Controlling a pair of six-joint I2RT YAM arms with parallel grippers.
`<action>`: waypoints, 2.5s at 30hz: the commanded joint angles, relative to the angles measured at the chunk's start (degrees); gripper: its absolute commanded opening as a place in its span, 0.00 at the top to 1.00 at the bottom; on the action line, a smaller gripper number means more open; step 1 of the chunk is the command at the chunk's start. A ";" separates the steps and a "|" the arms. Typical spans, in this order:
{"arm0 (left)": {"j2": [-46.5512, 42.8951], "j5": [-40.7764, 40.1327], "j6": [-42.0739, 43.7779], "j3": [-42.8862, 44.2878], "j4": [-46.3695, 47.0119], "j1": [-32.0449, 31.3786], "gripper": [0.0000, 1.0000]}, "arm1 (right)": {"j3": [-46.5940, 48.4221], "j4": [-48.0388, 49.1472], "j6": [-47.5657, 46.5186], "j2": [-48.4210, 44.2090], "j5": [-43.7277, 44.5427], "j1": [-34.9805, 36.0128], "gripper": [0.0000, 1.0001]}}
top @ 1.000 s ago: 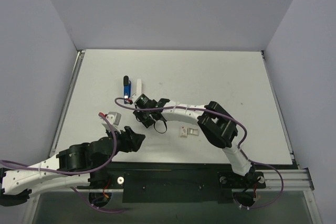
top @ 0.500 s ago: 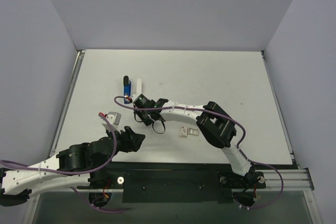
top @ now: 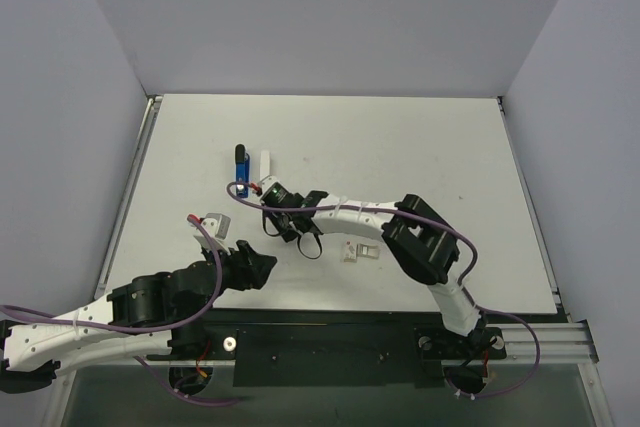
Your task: Unload the staples from the stapler
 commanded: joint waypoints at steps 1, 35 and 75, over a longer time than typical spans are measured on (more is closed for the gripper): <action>-0.08 -1.22 -0.87 0.89 -0.20 -0.05 0.26 | -3.26 -3.24 2.79 -7.64 2.95 -0.14 0.94; 5.54 0.62 2.56 2.65 5.95 -0.05 0.26 | -41.32 -13.61 36.45 -49.05 24.75 -2.69 0.96; 5.72 1.58 2.56 0.46 8.06 -0.05 0.26 | -40.98 -7.98 41.21 -35.86 22.82 -7.00 0.97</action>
